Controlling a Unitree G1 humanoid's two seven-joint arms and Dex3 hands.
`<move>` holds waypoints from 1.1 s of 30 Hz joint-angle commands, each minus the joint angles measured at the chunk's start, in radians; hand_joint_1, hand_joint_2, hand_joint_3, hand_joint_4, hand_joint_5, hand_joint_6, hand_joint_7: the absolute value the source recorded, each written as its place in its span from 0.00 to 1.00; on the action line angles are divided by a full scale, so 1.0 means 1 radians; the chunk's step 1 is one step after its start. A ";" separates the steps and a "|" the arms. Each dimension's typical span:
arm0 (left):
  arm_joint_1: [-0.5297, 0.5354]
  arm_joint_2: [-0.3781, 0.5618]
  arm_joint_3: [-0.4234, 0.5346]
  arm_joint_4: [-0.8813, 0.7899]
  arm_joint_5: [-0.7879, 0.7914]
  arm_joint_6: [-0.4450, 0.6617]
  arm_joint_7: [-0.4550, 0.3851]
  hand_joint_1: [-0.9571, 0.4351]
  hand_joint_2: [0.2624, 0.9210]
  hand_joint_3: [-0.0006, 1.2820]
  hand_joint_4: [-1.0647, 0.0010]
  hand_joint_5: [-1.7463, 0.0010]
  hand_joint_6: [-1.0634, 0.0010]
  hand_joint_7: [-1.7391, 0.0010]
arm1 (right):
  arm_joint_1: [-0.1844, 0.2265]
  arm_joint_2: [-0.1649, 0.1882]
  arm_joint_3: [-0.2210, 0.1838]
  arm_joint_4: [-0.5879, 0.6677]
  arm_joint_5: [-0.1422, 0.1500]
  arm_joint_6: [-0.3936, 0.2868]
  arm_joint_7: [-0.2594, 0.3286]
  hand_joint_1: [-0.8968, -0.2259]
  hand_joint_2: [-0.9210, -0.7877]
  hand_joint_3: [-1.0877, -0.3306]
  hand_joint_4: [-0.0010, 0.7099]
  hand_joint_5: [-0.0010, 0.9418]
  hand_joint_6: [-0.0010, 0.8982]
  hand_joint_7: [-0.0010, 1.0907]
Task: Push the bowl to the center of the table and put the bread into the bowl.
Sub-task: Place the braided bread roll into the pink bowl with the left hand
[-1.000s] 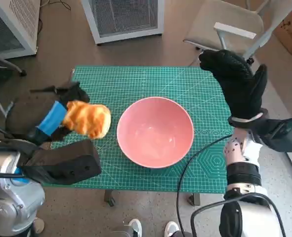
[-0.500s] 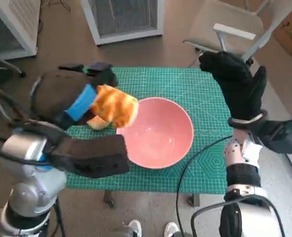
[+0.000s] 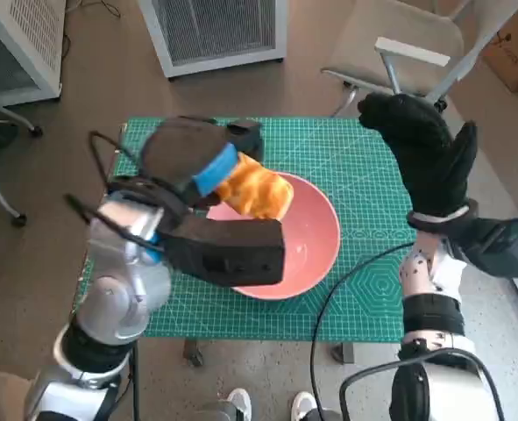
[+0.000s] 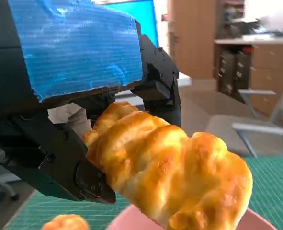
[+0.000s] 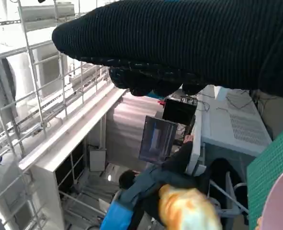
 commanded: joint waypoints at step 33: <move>-0.097 -0.061 -0.064 0.368 -0.126 0.013 0.045 0.69 0.93 0.20 0.47 0.20 0.51 0.31 | 0.054 -0.008 0.007 -0.014 -0.010 -0.021 -0.045 0.44 0.00 0.67 0.23 0.01 0.24 0.16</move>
